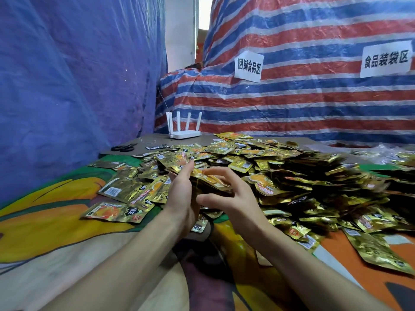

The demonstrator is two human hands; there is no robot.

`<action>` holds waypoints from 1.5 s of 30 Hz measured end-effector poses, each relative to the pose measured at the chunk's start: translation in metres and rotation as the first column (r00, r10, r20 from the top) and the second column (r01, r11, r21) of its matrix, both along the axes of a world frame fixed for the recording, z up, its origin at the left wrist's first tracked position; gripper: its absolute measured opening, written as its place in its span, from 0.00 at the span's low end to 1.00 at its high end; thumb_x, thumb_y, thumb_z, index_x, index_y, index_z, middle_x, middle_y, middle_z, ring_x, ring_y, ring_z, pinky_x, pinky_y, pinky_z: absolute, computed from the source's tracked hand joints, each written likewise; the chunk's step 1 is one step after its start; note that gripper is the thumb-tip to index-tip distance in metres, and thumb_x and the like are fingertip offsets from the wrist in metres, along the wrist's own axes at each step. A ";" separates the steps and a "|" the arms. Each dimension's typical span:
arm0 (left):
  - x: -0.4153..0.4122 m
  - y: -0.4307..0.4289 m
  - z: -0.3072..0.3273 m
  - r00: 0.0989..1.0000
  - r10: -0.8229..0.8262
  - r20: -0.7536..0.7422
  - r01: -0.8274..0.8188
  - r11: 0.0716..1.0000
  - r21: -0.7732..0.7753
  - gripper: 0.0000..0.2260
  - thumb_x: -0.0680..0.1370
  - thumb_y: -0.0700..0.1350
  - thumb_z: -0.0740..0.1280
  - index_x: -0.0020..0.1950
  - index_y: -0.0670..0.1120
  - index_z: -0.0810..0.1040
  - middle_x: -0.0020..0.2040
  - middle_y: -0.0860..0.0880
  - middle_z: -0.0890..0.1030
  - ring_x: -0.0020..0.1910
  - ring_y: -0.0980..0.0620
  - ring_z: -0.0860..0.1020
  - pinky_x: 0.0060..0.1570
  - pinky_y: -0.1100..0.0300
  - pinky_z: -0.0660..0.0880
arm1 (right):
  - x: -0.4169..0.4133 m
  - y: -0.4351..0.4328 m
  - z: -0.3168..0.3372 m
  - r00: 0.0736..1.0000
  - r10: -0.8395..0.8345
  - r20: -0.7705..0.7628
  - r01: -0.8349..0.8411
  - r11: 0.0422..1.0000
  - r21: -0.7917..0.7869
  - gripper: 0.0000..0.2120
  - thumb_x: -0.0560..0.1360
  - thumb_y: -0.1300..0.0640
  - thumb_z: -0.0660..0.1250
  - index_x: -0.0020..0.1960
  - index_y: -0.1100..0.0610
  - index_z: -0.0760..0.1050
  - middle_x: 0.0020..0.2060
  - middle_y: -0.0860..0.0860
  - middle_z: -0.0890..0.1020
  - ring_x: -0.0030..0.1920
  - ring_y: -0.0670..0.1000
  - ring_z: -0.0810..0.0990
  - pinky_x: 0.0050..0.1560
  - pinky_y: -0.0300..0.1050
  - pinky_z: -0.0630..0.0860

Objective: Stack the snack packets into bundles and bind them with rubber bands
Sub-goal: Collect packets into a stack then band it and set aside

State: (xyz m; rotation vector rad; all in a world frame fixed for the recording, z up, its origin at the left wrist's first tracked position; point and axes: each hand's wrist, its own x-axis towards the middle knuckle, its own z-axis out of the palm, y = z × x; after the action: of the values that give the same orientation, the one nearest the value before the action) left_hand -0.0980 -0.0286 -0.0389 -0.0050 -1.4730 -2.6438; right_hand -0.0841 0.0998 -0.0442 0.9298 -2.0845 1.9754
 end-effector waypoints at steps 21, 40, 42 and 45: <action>0.002 0.006 -0.009 0.997 0.015 -0.069 -0.038 0.941 -0.337 0.21 0.73 0.66 0.67 0.48 0.52 0.88 0.52 0.42 0.87 0.56 0.40 0.84 0.65 0.38 0.75 | -0.010 0.029 0.022 0.994 -0.063 0.093 0.022 0.922 0.386 0.33 0.67 0.50 0.82 0.67 0.43 0.69 0.57 0.41 0.74 0.49 0.32 0.78 0.36 0.26 0.74; 0.007 0.011 -0.012 0.974 0.009 -0.226 -0.123 0.859 -0.497 0.18 0.73 0.57 0.67 0.59 0.51 0.75 0.58 0.46 0.80 0.50 0.50 0.81 0.47 0.56 0.77 | -0.080 0.083 0.095 0.701 -0.448 -0.555 0.705 0.321 0.632 0.10 0.74 0.55 0.72 0.54 0.53 0.77 0.49 0.55 0.82 0.48 0.56 0.80 0.47 0.50 0.79; 0.006 0.009 -0.015 0.967 0.037 -0.253 -0.173 0.823 -0.541 0.10 0.79 0.52 0.68 0.57 0.50 0.76 0.56 0.46 0.79 0.49 0.50 0.79 0.50 0.50 0.78 | -0.089 0.082 0.079 0.716 -0.415 -0.561 0.653 0.117 0.748 0.10 0.75 0.50 0.69 0.55 0.51 0.78 0.53 0.57 0.82 0.57 0.60 0.77 0.57 0.52 0.76; 0.001 0.005 -0.020 0.947 0.078 -0.311 -0.271 0.714 -0.646 0.04 0.79 0.45 0.69 0.53 0.51 0.78 0.52 0.46 0.80 0.47 0.50 0.77 0.50 0.49 0.78 | -0.092 0.081 0.071 0.721 -0.424 -0.549 0.585 -0.053 0.809 0.16 0.76 0.42 0.67 0.59 0.49 0.78 0.61 0.57 0.78 0.66 0.60 0.70 0.67 0.56 0.66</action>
State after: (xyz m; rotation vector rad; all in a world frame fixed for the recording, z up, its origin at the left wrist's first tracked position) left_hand -0.0974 -0.0237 -0.0589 -0.2547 -2.1170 -1.7216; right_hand -0.1757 0.1804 0.0268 0.1079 -2.8683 -0.0752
